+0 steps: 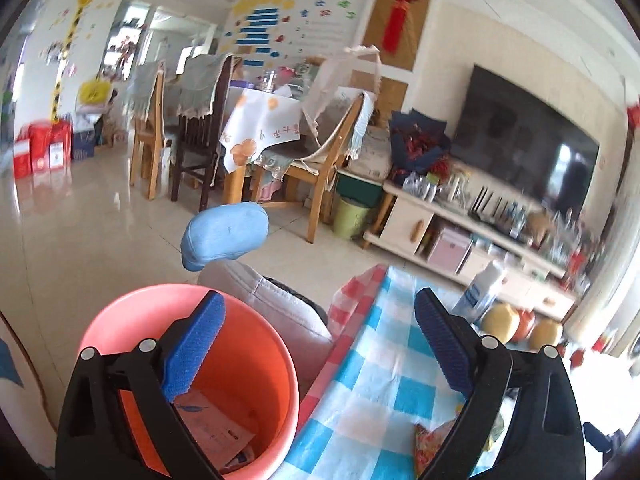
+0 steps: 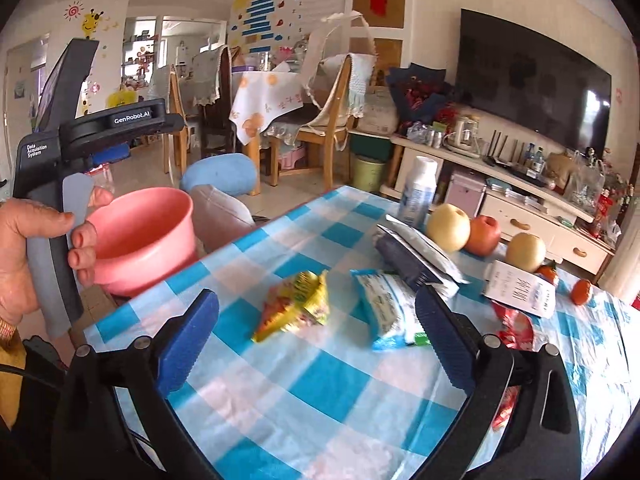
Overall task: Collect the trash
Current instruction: 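Move both tools back over the table toward the yellow chip bag and red packets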
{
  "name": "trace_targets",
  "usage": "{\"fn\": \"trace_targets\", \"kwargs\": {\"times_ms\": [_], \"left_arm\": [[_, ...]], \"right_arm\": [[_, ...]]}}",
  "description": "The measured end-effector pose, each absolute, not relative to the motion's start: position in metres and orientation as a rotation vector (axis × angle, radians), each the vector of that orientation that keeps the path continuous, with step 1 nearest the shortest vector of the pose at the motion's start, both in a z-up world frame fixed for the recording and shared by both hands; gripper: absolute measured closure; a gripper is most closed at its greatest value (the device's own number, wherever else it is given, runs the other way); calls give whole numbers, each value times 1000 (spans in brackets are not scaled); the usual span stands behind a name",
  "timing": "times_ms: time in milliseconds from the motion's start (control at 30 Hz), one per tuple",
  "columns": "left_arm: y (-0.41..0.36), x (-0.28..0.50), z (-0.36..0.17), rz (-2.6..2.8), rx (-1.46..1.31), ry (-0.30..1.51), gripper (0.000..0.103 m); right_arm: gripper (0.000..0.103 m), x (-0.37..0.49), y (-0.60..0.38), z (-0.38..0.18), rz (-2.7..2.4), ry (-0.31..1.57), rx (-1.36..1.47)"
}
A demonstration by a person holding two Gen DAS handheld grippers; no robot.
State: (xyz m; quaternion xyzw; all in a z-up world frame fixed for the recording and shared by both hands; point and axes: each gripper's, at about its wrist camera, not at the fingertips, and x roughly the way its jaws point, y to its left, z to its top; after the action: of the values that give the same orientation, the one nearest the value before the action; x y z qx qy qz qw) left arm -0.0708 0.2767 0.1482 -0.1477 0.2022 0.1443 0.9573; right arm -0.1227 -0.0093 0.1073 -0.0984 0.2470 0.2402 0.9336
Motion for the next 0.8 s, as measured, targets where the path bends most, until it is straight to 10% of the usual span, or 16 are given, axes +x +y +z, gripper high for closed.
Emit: {"fn": "trace_targets", "kwargs": {"times_ms": [800], "left_arm": [[148, -44, 127, 42, -65, 563, 8]], "right_arm": [[4, -102, -129, 92, 367, 610, -43]]}}
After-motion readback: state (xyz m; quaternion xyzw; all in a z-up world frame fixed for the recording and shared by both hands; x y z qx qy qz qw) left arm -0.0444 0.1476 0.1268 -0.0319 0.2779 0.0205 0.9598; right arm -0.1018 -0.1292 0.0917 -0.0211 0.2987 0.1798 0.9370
